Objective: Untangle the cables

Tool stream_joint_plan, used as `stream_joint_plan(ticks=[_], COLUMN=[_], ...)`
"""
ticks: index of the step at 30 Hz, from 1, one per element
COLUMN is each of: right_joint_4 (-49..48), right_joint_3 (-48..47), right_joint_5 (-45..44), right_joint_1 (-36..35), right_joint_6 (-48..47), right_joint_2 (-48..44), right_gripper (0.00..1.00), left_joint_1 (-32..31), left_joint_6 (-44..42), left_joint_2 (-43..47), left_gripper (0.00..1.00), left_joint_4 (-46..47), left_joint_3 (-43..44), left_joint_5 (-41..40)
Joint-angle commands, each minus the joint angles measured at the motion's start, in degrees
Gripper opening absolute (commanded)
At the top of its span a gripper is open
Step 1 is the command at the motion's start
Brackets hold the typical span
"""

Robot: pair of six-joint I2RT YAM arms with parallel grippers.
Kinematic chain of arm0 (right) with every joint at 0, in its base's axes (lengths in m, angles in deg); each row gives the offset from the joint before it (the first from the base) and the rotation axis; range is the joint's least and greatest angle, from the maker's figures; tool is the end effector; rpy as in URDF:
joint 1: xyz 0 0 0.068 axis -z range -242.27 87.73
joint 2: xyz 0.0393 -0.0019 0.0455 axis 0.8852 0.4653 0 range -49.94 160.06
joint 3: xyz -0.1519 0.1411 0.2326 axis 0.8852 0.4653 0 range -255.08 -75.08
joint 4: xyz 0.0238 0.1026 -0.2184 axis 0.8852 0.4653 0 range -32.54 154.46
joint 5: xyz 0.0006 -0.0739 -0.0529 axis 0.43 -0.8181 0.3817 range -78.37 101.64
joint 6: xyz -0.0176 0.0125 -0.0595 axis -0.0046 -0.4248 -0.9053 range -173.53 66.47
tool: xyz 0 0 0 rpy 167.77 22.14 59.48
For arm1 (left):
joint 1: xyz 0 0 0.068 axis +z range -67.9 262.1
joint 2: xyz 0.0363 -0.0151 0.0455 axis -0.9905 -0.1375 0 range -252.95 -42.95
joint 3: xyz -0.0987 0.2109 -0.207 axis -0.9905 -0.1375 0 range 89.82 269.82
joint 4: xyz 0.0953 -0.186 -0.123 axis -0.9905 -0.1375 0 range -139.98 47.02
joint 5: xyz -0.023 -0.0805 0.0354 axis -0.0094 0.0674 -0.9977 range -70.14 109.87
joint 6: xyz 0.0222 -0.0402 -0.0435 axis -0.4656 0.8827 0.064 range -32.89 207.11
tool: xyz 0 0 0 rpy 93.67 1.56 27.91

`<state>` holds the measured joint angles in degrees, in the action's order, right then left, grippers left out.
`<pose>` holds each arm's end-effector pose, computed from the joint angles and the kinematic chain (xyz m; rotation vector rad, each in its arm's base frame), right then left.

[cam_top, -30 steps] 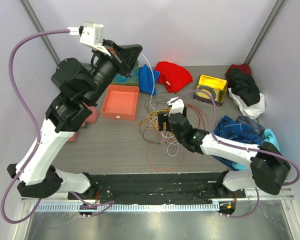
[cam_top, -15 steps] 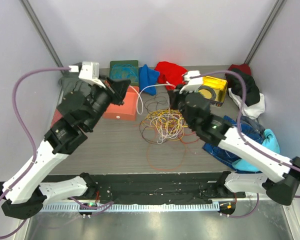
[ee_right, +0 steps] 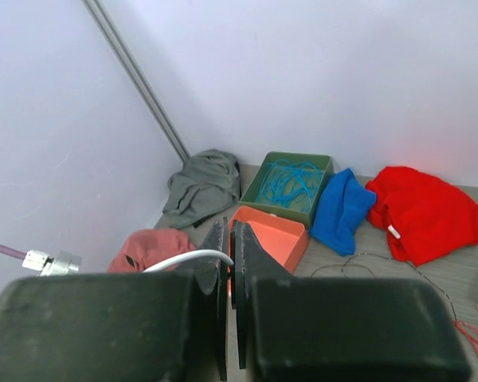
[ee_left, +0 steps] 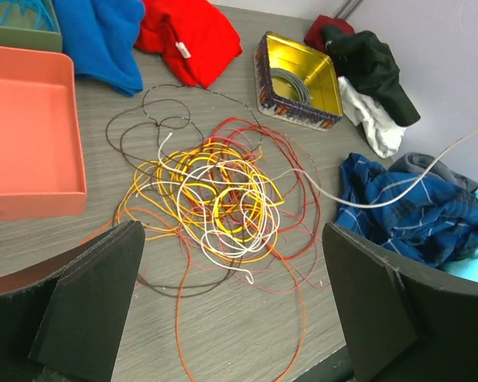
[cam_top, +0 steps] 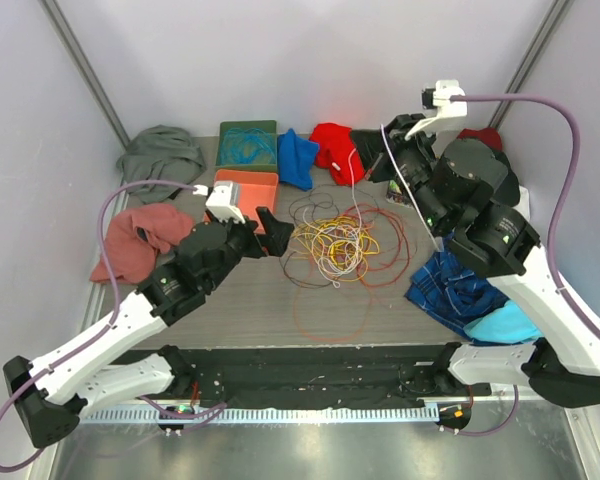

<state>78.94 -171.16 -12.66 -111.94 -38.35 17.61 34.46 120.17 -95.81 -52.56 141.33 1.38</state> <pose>0.1382 0.1320 0.5689 -0.0924 1.4855 0.6145 0.1330 -0.1230 0.3876 -0.0114 1.8113 -0.7365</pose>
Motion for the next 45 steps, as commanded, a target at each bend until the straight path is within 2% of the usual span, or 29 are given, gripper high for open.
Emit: stream_joint_plan(ticks=[1, 5, 6, 9, 10, 13, 23, 34, 38, 40, 41, 42, 45], right_joint_4=[5.4, 7.9, 8.0, 8.4, 8.8, 9.5, 11.7, 12.1, 12.3, 12.5, 12.5, 12.7, 12.7], right_joint_3=[-7.8, -12.1, -12.9, -14.7, -15.2, -17.6, -22.0, -21.0, -20.7, -20.6, -20.4, -20.2, -17.6], right_joint_5=[2.3, 3.3, 4.2, 5.7, 6.4, 7.8, 12.0, 15.0, 15.6, 15.6, 15.3, 15.2, 12.3], right_joint_1=[-0.3, -0.3, -0.3, -0.3, -0.3, -0.3, -0.3, -0.3, -0.3, -0.3, -0.3, -0.3, -0.3], right_joint_6=[-0.8, -0.5, 0.0, 1.7, 2.5, 3.7, 8.8, 13.1, 14.1, 14.0, 14.2, 13.9, 12.4], right_joint_2=[2.5, 4.5, 4.6, 5.4, 5.8, 6.4, 7.1, 5.2, 4.5, 4.1, 3.9, 3.6, 1.2], right_gripper=[0.01, 0.01, 0.01, 0.01, 0.01, 0.01, 0.01, 0.01, 0.01, 0.01, 0.01, 0.01, 0.01], left_joint_1=[-0.2, -0.1, -0.2, -0.2, -0.2, -1.0, -4.0, -4.1, -4.2, -4.2, -4.2, -4.1, -4.0], left_joint_6=[1.6, 0.5, -0.2, -1.0, -1.2, -1.7, -6.3, -8.3, -8.0, -7.7, -7.6, -7.8, -8.4], left_joint_2=[3.8, 6.4, 6.9, 6.1, 4.6, 0.2, -17.5, -30.9, -34.9, -36.9, -37.2, -37.4, -35.3], left_gripper=[1.0, 1.0, 1.0, 1.0, 1.0, 1.0, 1.0, 1.0, 1.0, 0.91, 0.83, 0.56, 0.0], left_joint_4=[7.0, 16.6, 23.2, 34.2, 41.7, 52.4, 67.6, 73.8, 74.6, 74.9, 74.8, 74.6, 70.3], left_joint_3=[-2.3, -7.5, -9.0, -14.7, -16.1, -19.4, -16.7, -8.0, -4.6, -3.5, -3.1, -3.2, -3.5], left_joint_5=[-3.8, -2.1, 1.1, 7.6, 11.2, 15.9, 17.8, 17.7, 20.0, 20.3, 20.1, 20.0, 16.6])
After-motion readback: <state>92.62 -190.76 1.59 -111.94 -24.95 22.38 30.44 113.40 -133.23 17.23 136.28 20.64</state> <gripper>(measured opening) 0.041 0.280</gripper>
